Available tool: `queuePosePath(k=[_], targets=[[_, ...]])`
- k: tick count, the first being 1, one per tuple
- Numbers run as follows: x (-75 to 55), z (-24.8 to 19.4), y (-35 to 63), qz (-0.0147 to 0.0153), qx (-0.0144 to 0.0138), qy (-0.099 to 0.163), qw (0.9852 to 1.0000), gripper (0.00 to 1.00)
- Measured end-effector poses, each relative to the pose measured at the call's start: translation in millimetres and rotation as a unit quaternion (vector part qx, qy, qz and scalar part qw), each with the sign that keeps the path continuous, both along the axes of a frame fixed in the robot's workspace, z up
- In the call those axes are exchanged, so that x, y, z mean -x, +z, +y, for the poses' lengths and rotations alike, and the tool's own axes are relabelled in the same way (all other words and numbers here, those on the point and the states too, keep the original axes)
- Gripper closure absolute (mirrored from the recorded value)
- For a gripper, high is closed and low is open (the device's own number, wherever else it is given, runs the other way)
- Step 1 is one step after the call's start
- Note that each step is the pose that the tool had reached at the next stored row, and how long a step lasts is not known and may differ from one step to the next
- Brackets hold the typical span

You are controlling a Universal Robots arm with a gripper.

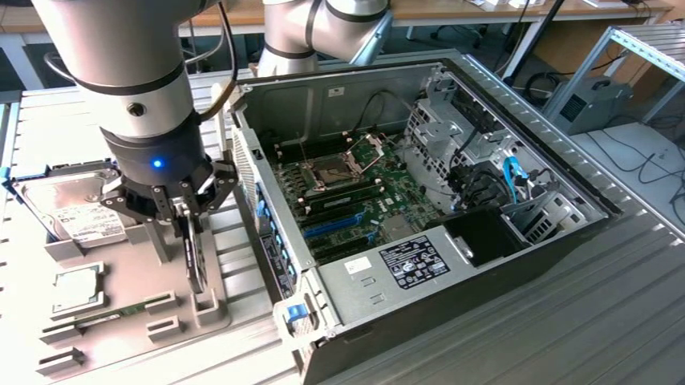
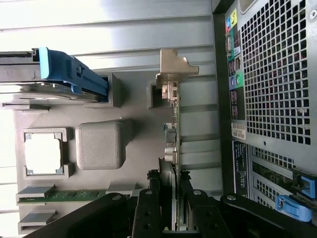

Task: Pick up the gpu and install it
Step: 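Pick up the gpu and move the gpu toward the slot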

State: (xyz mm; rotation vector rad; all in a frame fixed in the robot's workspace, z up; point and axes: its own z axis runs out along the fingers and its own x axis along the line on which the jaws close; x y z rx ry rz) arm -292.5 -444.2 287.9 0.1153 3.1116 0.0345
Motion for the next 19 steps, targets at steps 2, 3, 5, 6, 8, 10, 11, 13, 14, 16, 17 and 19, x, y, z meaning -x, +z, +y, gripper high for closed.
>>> queuePosePath(k=[2, 3, 5, 6, 8, 10, 11, 13, 14, 16, 17, 19], targets=[[-0.2, 0.0, 1.3, 0.0, 0.0, 0.0, 1.0, 0.74], [-0.2, 0.0, 2.0, 0.0, 0.0, 0.0, 1.0, 0.74], [-0.5, 0.0, 3.8, 0.0, 0.0, 0.001, 1.0, 0.74], [-0.6, 0.0, 4.7, -0.0001, 0.0, 0.001, 1.0, 0.74], [-0.7, 0.0, 6.2, 0.0, 0.0, 0.001, 1.0, 0.74], [-0.8, 0.0, 7.7, -0.0001, 0.0, 0.001, 1.0, 0.74], [-0.9, 0.0, 8.6, 0.0, 0.0, 0.001, 1.0, 0.74], [-1.0, 0.0, 10.3, 0.0, 0.0, 0.001, 1.0, 0.74], [-1.0, 0.0, 11.2, 0.0, 0.0, 0.002, 1.0, 0.74], [-1.2, 0.0, 13.8, 0.0, 0.0, 0.002, 1.0, 0.74], [-1.4, 0.0, 16.0, 0.0, 0.0, 0.002, 1.0, 0.74], [-1.6, 0.0, 18.3, 0.0, 0.0, 0.003, 1.0, 0.74]])
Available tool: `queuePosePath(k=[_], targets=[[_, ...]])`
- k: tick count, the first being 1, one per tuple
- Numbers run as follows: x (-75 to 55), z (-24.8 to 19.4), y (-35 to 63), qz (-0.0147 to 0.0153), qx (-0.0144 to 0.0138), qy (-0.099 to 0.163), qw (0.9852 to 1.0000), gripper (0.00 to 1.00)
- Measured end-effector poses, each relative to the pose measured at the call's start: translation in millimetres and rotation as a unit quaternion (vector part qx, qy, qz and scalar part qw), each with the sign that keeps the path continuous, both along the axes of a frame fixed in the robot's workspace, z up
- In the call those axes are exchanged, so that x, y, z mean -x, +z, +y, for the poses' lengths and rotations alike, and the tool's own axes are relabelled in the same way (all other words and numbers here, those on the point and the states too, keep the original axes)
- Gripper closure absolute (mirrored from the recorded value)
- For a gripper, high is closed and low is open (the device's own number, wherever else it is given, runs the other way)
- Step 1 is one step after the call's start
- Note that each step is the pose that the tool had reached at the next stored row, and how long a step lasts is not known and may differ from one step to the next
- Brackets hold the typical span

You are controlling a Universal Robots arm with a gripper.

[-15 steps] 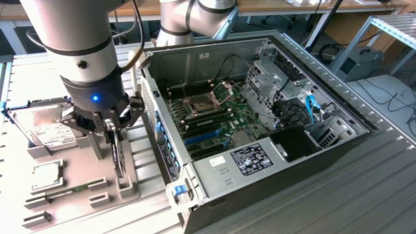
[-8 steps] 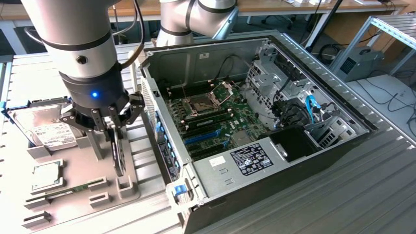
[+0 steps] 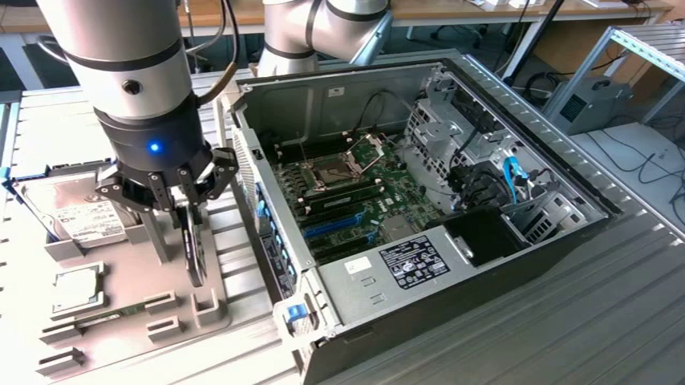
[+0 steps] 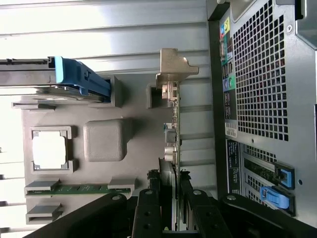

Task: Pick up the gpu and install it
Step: 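Pick up the gpu and move the gpu toward the slot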

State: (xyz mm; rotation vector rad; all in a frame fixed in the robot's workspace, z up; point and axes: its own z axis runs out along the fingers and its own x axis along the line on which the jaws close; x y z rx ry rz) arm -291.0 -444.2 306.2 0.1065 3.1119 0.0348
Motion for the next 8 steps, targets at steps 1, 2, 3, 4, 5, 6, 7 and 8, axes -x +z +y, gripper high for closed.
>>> queuePosePath(k=[1, 2, 3, 4, 5, 6, 7, 8], targets=[[-0.1, 0.0, 0.8, 0.0, 0.0, 0.0, 1.0, 0.74], [-0.2, 0.0, 1.5, 0.0, 0.0, 0.0, 1.0, 0.74], [-0.2, 0.0, 2.3, 0.0, 0.0, 0.0, 1.0, 0.74], [-0.3, 0.0, 2.8, 0.0, 0.0, 0.001, 1.0, 0.74], [-0.3, 0.0, 3.6, 0.0, 0.0, 0.001, 1.0, 0.74], [-0.4, 0.0, 4.2, 0.0, 0.0, 0.001, 1.0, 0.74], [-0.4, 0.0, 5.0, 0.0, 0.0, 0.001, 1.0, 0.74], [-0.5, 0.0, 5.8, 0.0, 0.0, 0.001, 1.0, 0.74]])
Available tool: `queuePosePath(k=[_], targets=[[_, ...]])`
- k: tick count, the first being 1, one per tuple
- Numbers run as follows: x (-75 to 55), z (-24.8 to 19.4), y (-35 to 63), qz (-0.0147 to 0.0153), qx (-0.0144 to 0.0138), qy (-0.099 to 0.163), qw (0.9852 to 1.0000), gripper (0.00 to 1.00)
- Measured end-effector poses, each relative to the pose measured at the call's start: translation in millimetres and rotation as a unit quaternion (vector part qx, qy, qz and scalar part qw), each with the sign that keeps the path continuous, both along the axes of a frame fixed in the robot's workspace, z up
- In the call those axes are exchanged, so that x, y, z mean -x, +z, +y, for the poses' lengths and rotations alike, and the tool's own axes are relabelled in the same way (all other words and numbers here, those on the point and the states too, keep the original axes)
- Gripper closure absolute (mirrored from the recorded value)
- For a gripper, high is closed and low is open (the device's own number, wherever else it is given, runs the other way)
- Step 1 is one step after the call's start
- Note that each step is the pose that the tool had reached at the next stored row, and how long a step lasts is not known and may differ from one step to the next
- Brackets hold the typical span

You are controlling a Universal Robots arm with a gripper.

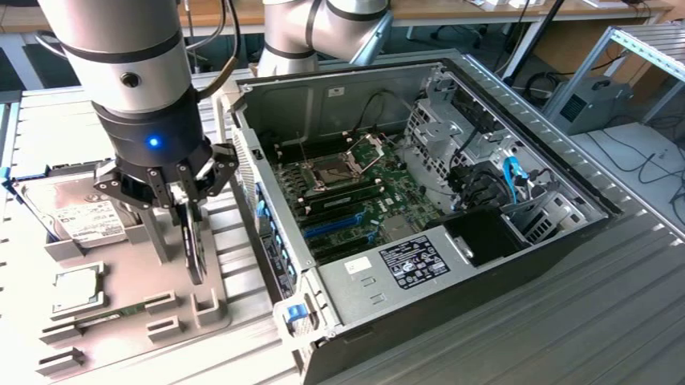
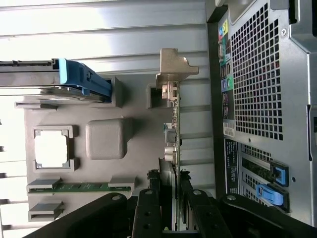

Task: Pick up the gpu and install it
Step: 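Pick up the gpu and move the gpu toward the slot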

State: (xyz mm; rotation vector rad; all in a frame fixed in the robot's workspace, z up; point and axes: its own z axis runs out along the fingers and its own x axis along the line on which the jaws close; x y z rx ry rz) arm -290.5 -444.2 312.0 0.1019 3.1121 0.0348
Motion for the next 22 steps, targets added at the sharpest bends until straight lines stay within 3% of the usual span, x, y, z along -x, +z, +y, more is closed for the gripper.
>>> queuePosePath(k=[22], targets=[[-2.2, 0.0, 22.4, 0.0, 0.0, 0.002, 1.0, 0.74]])
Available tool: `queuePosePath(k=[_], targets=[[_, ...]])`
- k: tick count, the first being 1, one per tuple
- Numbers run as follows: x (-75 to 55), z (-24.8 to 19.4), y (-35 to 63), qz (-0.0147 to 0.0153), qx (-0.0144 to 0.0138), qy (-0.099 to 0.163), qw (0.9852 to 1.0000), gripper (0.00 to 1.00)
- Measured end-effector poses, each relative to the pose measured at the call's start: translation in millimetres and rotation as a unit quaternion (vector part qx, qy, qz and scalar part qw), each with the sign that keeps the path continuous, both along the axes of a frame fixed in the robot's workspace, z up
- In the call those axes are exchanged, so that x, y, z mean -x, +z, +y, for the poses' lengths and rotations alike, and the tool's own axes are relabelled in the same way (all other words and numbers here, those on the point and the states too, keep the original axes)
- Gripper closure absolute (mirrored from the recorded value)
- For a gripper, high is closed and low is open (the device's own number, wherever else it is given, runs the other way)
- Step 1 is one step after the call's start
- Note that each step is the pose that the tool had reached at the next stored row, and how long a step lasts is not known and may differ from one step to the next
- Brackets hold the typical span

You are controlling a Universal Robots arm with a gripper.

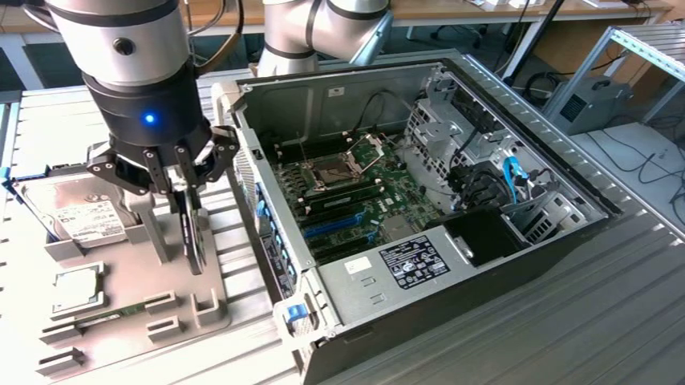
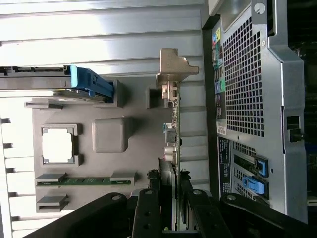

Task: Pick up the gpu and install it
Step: 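Pick up the gpu and move the gpu toward the slot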

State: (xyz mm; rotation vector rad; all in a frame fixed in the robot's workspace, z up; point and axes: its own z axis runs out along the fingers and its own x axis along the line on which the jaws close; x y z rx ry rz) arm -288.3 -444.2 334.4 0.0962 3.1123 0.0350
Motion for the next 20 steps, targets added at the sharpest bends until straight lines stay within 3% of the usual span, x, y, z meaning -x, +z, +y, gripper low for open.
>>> queuePosePath(k=[20], targets=[[-2.3, 0.0, 19.3, 0.0, 0.0, 0.0, 1.0, 0.74]])
